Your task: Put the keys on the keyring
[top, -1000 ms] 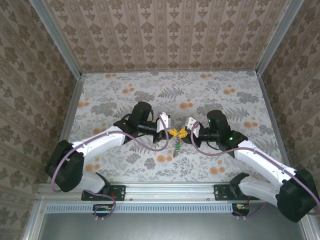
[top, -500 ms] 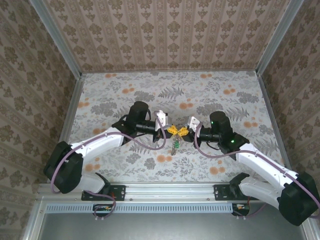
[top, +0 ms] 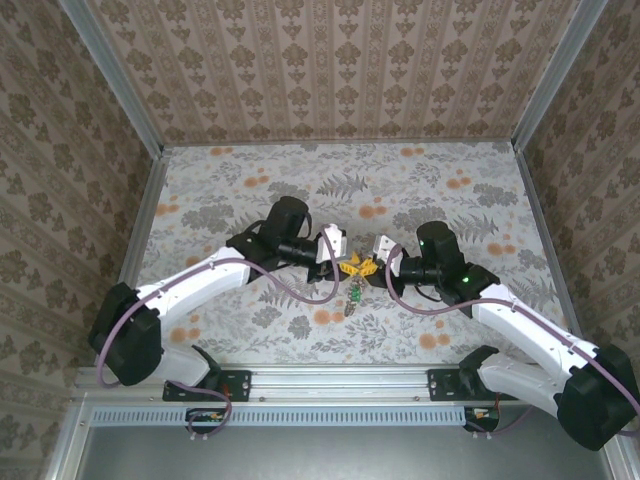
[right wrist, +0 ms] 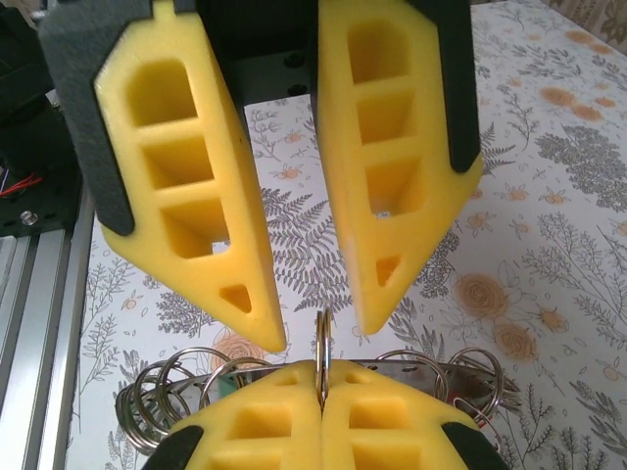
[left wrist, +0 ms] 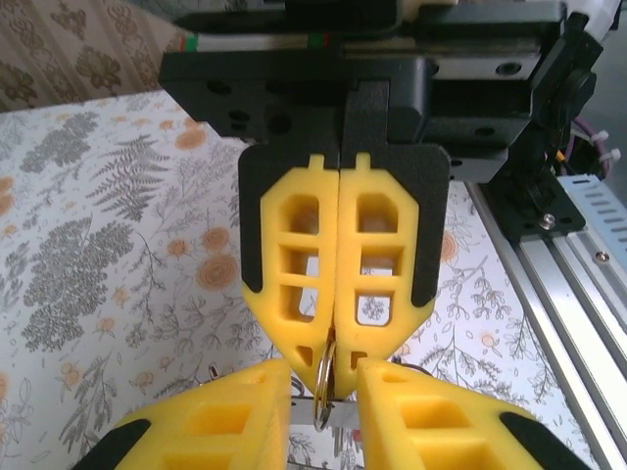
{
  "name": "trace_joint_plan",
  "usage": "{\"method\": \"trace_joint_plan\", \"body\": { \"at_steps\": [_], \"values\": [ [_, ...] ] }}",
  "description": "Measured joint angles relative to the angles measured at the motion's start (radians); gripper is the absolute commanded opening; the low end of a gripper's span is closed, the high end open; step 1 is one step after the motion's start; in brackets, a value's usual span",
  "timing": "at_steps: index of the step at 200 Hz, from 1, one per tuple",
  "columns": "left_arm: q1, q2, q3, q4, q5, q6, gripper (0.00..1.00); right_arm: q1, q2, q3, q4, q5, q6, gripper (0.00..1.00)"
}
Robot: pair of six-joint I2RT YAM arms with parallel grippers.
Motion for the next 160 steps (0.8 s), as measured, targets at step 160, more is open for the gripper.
{"method": "trace_joint_plan", "body": {
  "at_steps": [160],
  "values": [
    [0.018,0.026,-0.023,0.047,0.031,-0.047,0.00,-0.011,-0.014,-0.001,-0.005,0.035,-0.016,0.16]
  ]
}}
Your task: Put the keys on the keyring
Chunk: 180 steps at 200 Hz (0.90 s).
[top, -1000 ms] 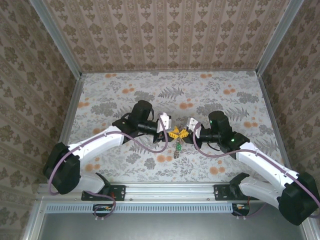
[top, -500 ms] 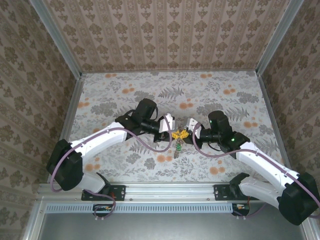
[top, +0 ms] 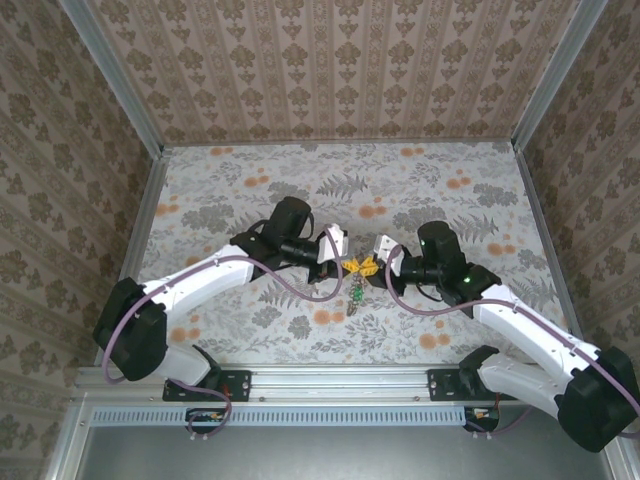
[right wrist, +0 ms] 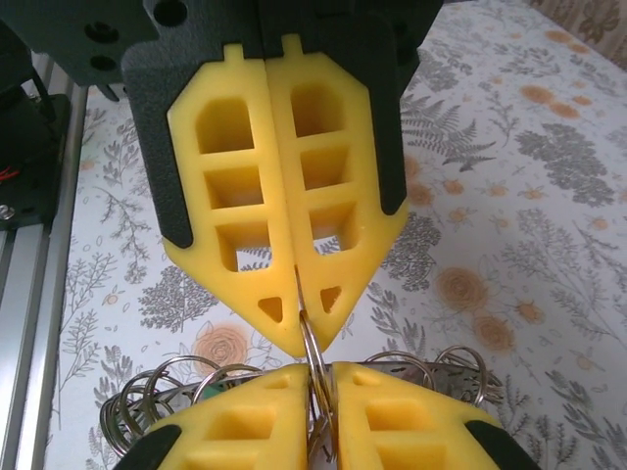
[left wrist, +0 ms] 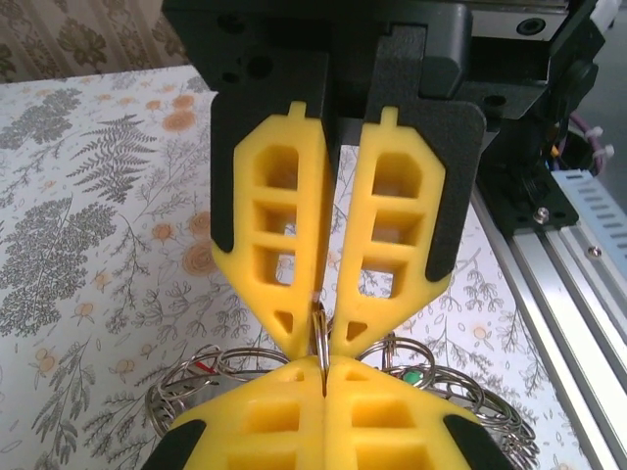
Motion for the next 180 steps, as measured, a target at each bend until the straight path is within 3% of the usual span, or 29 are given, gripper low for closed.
{"method": "trace_joint_plan", "body": {
  "at_steps": [80,121,150,180],
  "values": [
    [0.035,0.000,-0.085,0.226,0.090,-0.150,0.00,-0.020,-0.002,-0.009,0.071,-0.014,0.050,0.12],
    [0.042,0.000,-0.095,0.255,0.095,-0.167,0.00,-0.020,-0.004,-0.011,0.076,-0.021,0.059,0.00],
    [0.041,0.000,-0.092,0.230,0.094,-0.150,0.13,-0.020,-0.004,-0.011,0.068,-0.023,0.055,0.00],
    [0.023,0.000,-0.052,0.115,0.068,-0.078,0.19,-0.020,-0.004,-0.009,0.037,-0.025,0.045,0.00]
  ]
}}
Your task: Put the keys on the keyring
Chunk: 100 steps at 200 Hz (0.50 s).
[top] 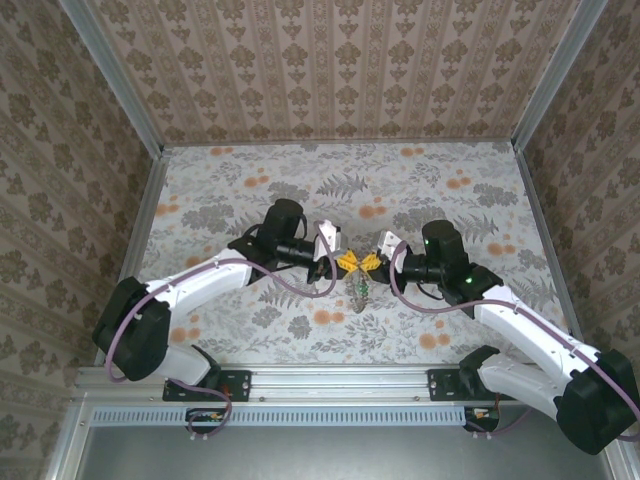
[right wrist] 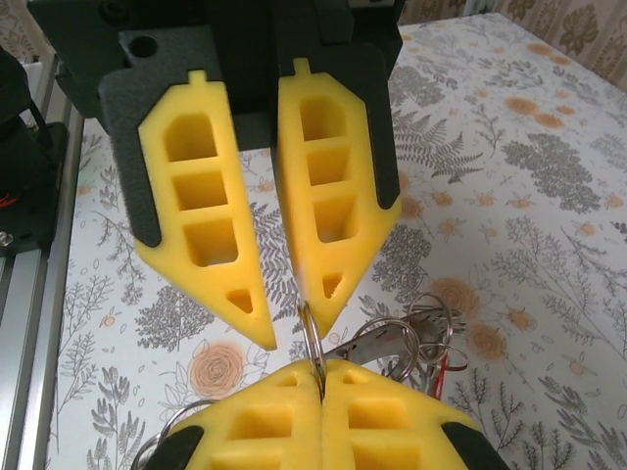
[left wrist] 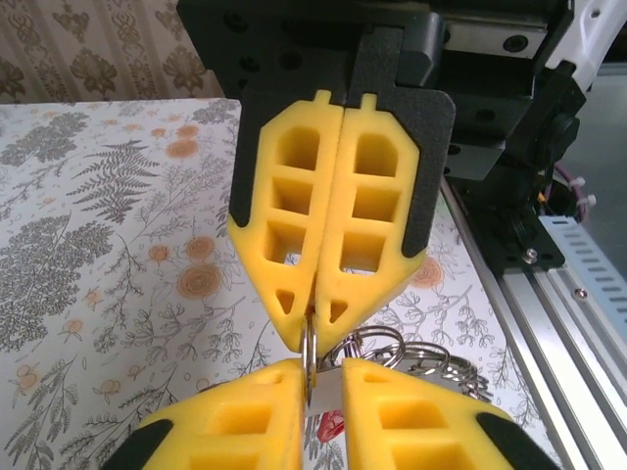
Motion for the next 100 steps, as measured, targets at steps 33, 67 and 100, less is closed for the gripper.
{"method": "trace_joint_plan", "body": {
  "at_steps": [33,67,100],
  "values": [
    [-0.016,0.000,0.050,-0.108,-0.039,0.069,0.21,0.000,0.000,0.020,-0.042,0.000,-0.019,0.00],
    [-0.028,0.000,0.084,-0.173,-0.066,0.108,0.21,0.000,0.000,0.035,-0.075,0.000,-0.029,0.00],
    [-0.038,0.001,0.102,-0.191,-0.079,0.118,0.21,0.003,0.000,0.049,-0.100,0.002,-0.040,0.00]
  ]
}}
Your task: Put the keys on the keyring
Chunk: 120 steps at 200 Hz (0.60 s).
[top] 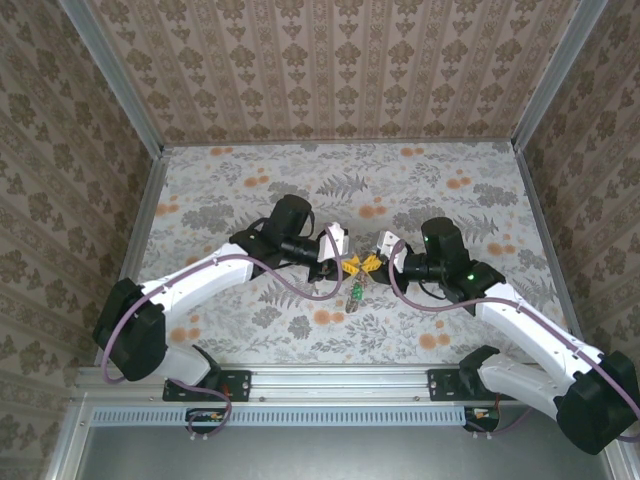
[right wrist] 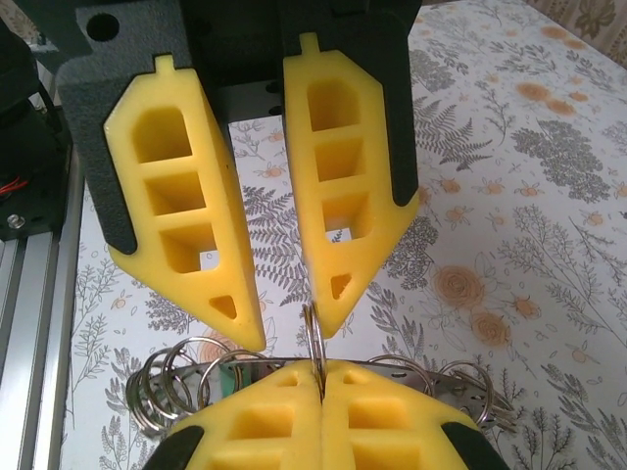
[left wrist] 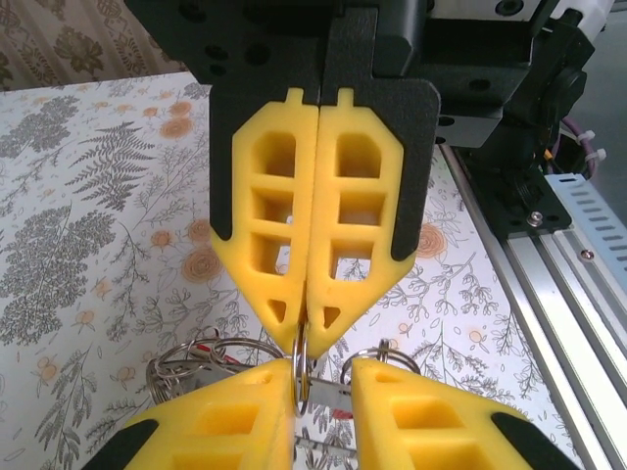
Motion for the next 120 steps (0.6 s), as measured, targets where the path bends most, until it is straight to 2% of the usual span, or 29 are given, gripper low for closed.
{"method": "trace_joint_plan", "body": {
  "at_steps": [56,77,89,120],
  "values": [
    [-0.011,0.017,0.019,-0.021,-0.023,0.011,0.16,0.006,0.000,0.005,-0.012,0.005,-0.007,0.00],
    [-0.015,0.023,0.020,-0.026,-0.033,0.017,0.08,0.006,0.000,0.006,-0.025,0.008,-0.007,0.00],
    [-0.015,0.026,0.021,-0.031,-0.036,0.019,0.00,0.007,0.000,0.006,-0.030,0.010,-0.008,0.00],
    [-0.014,0.026,0.024,-0.029,-0.041,0.023,0.00,0.007,0.000,0.007,-0.035,0.021,-0.011,0.03]
  ]
}}
